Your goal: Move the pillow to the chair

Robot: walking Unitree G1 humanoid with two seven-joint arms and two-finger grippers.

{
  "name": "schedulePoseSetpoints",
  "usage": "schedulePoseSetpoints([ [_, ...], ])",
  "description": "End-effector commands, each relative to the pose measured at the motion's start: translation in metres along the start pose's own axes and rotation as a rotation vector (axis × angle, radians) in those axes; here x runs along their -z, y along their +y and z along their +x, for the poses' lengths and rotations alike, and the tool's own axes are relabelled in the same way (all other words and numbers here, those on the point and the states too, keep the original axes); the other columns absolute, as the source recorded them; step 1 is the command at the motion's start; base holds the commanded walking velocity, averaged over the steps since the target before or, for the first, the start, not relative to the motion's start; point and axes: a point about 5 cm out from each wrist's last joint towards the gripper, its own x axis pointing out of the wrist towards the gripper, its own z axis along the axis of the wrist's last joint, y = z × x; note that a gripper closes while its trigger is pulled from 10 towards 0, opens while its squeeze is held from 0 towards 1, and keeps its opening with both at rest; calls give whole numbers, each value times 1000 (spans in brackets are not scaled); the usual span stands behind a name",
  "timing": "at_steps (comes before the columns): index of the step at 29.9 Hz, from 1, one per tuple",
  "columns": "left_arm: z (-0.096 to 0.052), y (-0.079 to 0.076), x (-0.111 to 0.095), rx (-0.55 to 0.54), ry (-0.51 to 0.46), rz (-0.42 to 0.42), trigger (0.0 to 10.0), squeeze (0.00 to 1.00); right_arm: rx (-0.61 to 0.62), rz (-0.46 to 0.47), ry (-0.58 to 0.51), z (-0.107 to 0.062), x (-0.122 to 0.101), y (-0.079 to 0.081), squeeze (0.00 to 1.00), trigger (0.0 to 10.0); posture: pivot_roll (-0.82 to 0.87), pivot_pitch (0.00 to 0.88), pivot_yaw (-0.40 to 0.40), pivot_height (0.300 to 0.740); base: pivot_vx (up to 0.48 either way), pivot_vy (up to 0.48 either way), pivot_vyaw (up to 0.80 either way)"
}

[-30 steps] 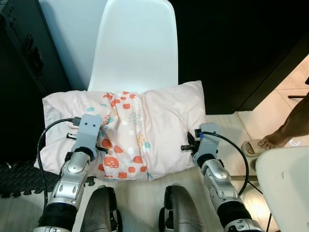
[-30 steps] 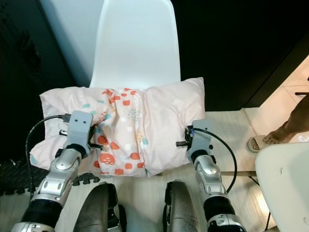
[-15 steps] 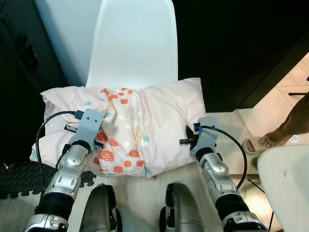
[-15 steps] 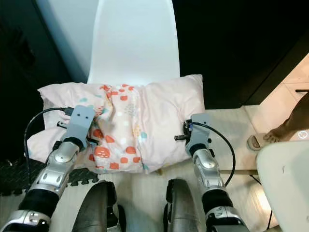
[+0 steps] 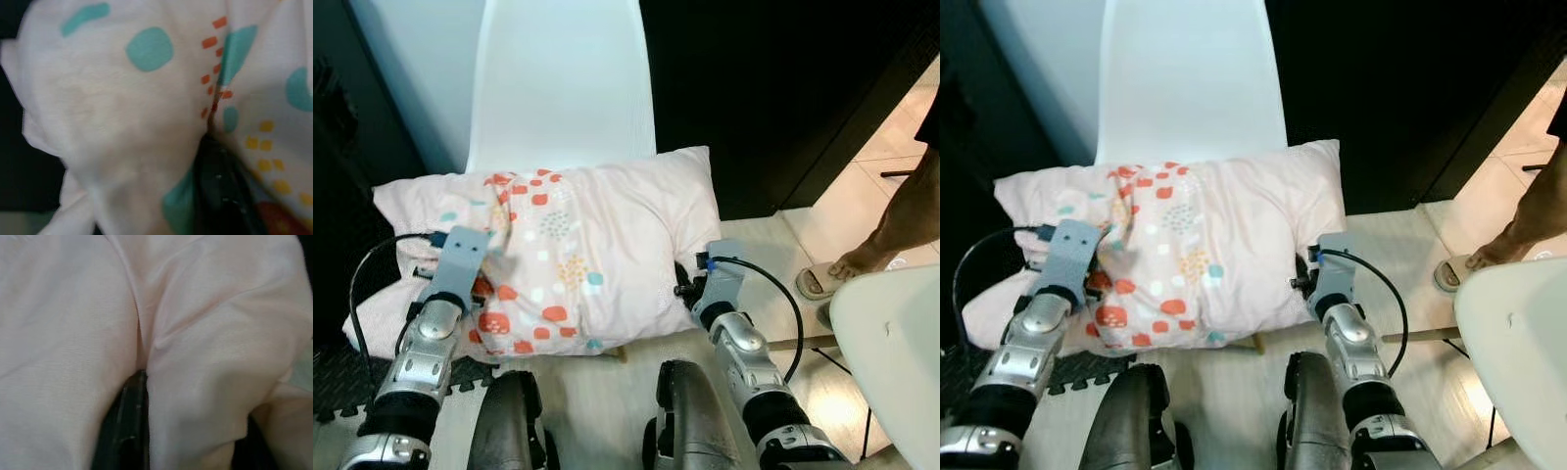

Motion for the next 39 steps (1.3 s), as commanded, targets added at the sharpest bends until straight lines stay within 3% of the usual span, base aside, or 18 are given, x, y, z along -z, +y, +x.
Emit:
schedulePoseSetpoints([
  [1,-1,-10,7,31,36,-6,10000,1000,-31,4,42,-1,9,6,1000,10000,25,173,-67,580,0,0,0],
  [12,-5,-2,15,-19,66,-29,10000,1000,-2,-8,23,2,3,-2,1000,10000,19,163,-69,580,0,0,0],
  [13,-15,13,28,-90,97,-36,10000,1000,93,-43,4,-1,0,-17,1000,10000,25,156,-76,580,0,0,0],
  [16,-27,29,41,-159,123,-40,10000,1000,223,-93,-6,-3,-5,-35,1000,10000,25,156,-76,580,0,0,0],
  [17,-38,43,51,-218,144,-31,10000,1000,320,-126,-48,-6,-13,-49,0,10000,25,153,-76,580,0,0,0],
  [18,-38,43,51,-218,144,-31,10000,1000,320,-126,-48,-6,-13,-49,0,10000,25,153,-76,580,0,0,0],
  [20,-55,69,65,-372,175,-8,10000,1000,453,-178,-146,-12,-29,-66,0,10000,25,145,-81,580,0,0,0],
  [21,-55,69,65,-372,175,-8,10000,1000,453,-178,-146,-12,-29,-66,0,10000,25,145,-81,580,0,0,0],
  [24,-68,99,67,-589,167,23,10000,1000,571,-195,-220,-17,-42,-79,0,10000,30,131,-91,580,0,0,0],
  [25,-69,104,65,-629,154,28,10000,788,577,-145,-224,-16,-42,-80,0,10000,32,124,-94,580,0,0,0],
  [28,-69,104,65,-629,154,28,10000,788,577,-145,-224,-16,-42,-80,0,10000,32,124,-94,580,0,0,0],
  [30,-69,108,63,-653,147,30,10000,788,577,-109,-227,-16,-42,-81,0,10000,32,124,-94,580,0,0,0],
  [31,-67,110,58,-671,124,30,10000,0,498,38,-202,-11,-36,-73,0,10000,28,120,-92,580,0,0,0],
  [32,-67,110,58,-671,124,30,10000,0,498,38,-202,-11,-36,-73,0,10000,28,120,-92,580,0,0,0],
  [34,-63,113,38,-715,50,37,10000,0,286,468,-97,2,-17,-48,0,10000,21,110,-91,580,0,0,0],
  [35,-63,113,38,-715,50,37,10000,0,286,468,-97,2,-17,-48,0,10000,21,110,-91,580,0,0,0],
  [36,-59,111,27,-711,-1,14,10000,0,197,567,-72,6,-12,-35,0,10000,20,101,-92,580,0,0,0],
  [39,-53,103,16,-652,-53,-41,10000,0,110,643,-42,9,-9,-23,0,10000,25,96,-94,580,0,0,0],
])
